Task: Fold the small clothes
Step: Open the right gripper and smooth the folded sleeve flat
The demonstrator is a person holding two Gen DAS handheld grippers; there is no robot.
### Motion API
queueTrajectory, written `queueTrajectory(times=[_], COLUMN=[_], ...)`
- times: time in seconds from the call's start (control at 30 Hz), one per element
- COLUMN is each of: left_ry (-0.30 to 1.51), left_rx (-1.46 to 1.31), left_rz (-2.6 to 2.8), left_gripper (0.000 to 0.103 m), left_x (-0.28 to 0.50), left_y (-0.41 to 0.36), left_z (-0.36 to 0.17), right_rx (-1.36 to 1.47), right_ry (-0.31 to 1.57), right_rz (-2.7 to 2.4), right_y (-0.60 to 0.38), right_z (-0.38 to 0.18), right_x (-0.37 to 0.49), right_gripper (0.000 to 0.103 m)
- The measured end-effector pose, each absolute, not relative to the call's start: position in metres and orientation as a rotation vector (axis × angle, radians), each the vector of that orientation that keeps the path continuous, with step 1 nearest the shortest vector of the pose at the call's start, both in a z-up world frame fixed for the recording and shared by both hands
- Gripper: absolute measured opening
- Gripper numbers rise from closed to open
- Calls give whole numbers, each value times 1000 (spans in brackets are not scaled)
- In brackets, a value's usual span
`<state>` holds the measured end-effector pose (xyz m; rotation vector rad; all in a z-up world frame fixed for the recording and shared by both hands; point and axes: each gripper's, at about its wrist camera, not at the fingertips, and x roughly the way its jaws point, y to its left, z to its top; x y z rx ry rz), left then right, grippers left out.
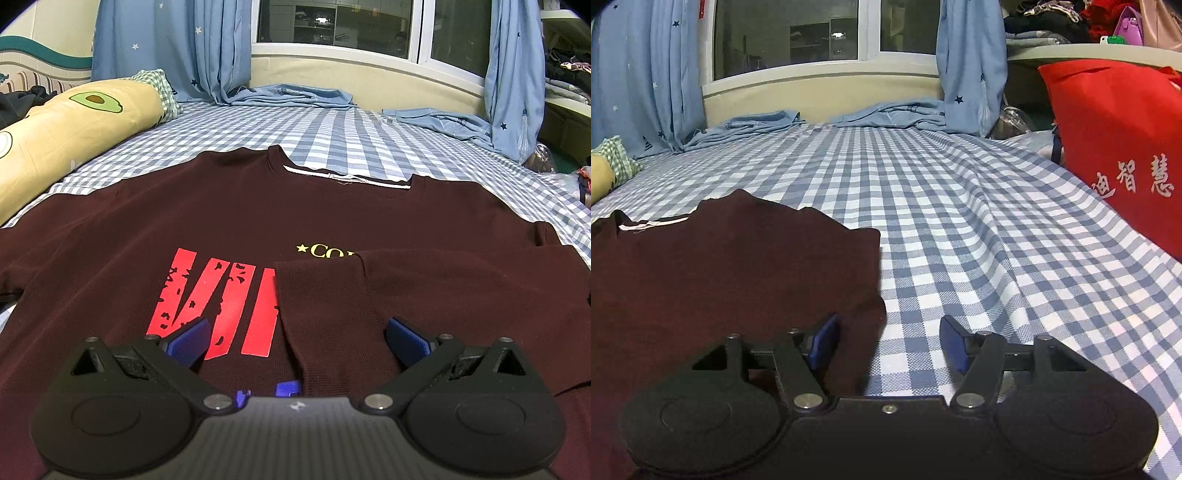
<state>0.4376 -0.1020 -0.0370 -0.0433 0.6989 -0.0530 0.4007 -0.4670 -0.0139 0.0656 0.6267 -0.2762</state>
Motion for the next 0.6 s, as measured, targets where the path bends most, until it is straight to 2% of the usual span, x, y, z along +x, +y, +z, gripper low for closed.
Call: queueTrajectory(times=[0.1,0.17,0.23,0.6], left_ry=[699,698,691,654], left_rx=[-53,-53,-49,-7], left_rz=[-51,-36,-16,66], left_gripper=[102,102,102,102], left_x=[437,434,428,373], left_y=[-100,-100,-102,-102], left_z=[-34,-31,-26,6], right_rx=[64,59,36,-27], right_ry=[614,582,552,585], right_rz=[-266,-244,-212,-230], right_y=[-466,-461,-455,-444], right_z=[-8,-1,5,-4], right_x=[390,373,354,321], right_gripper=[65,82,90,96])
